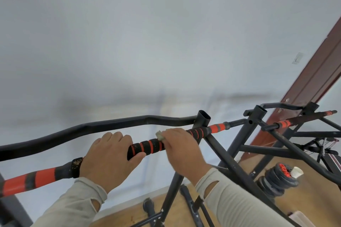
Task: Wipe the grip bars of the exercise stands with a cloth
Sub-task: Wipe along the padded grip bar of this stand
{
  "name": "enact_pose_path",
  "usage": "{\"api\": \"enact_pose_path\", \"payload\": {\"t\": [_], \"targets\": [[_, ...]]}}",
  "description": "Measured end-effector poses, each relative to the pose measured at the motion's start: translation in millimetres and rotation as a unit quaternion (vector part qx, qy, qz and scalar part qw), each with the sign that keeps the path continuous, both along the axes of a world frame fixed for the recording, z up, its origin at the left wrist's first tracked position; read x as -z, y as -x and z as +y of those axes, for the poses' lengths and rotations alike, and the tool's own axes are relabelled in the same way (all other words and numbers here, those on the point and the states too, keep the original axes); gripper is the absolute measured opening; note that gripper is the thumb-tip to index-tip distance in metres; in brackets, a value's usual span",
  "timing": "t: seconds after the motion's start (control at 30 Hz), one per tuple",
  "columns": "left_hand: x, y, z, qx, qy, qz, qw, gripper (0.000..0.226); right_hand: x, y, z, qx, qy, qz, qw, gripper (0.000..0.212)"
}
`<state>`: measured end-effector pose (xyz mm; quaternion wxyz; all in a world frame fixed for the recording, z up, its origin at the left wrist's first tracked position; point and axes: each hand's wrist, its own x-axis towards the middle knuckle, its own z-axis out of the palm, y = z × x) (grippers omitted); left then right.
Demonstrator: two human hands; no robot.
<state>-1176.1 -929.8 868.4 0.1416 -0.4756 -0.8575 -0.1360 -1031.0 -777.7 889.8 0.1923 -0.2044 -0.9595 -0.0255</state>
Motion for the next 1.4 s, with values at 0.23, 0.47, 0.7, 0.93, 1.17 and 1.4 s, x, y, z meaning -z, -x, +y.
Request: {"api": "enact_pose_path", "payload": {"t": [0.23,0.47,0.7,0.93,1.17,1.4], "targets": [[2.8,4.0,0.9,0.01,-0.016,0.011,1.0,0.048,-42.4,-39.7,59.3,0.122,-0.08,-0.14,0.979,0.029],[2.7,2.2,0.8,0.006,-0.013,0.009,1.0,0.047,-3.7,5.8,-5.3,0.049,0.029,0.011,0.998,0.019],[3.3,3.0,0.7,0.007,-0.02,0.015,1.0,0.047,-38.9,-41.2,59.2,0.109,-0.063,-0.142,0.982,0.034],[-1.2,0.2,-0.6,0.004,-0.003,0.007,1.0,0.048,-6.3,3.9,14.0,0.054,0.015,-0.029,0.998,0.023],[0.1,1.2,-1.0,0.003,-0.003,0.014,1.0,0.048,-25.7,-28.4,58.6,0.052,-0.059,-0.151,0.985,0.043],[4.5,4.9,1.0,0.011,-0.017,0.019,1.0,0.05,-20.0,-29.4,62.8,0.156,0.009,-0.077,0.985,0.032]]}}
